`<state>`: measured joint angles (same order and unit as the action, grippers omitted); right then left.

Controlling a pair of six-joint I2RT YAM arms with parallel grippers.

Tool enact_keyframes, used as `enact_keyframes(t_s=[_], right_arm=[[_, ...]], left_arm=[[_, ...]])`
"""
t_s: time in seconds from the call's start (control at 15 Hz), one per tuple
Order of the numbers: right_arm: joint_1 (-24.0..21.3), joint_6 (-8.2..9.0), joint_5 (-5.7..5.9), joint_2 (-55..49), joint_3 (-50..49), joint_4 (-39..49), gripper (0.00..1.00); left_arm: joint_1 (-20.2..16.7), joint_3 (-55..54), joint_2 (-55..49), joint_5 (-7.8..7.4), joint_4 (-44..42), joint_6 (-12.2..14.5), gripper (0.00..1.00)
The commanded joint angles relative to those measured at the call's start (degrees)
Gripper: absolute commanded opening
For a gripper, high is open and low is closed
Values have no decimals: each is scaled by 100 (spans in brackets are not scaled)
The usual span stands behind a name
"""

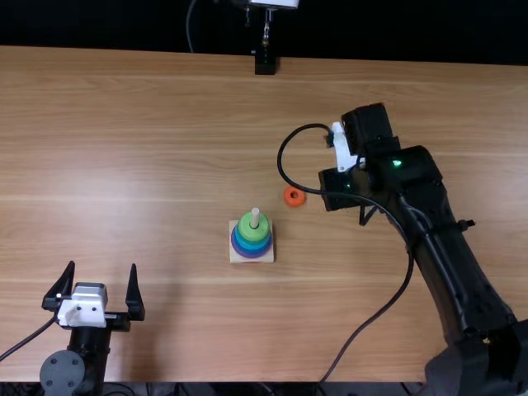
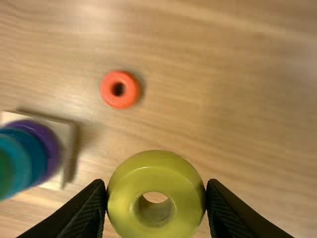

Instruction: Build the Hanoi tower: stack the rings onto the peg from bottom to top in this color order: purple, dark blue, light blue, dark green, light green, yellow, orange.

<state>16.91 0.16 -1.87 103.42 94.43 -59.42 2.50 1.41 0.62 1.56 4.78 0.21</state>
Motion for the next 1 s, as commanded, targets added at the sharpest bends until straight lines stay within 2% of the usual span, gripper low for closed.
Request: enact_keyframes(t_s=[0.0, 0.13, 0.4, 0.93], right_arm=[[261, 36, -45, -269, 330, -23, 0], [471, 36, -45, -305, 576, -171, 0], [744, 47, -56, -296, 1341, -1036, 0], [1570, 68, -66, -278, 1569, -1057, 0]], left_arm=[[-66, -141, -62, 55, 92, 74, 100], [-66, -141, -62, 55, 92, 74, 100], [-66, -141, -62, 55, 92, 74, 100], [-66, -141, -62, 55, 92, 74, 100]])
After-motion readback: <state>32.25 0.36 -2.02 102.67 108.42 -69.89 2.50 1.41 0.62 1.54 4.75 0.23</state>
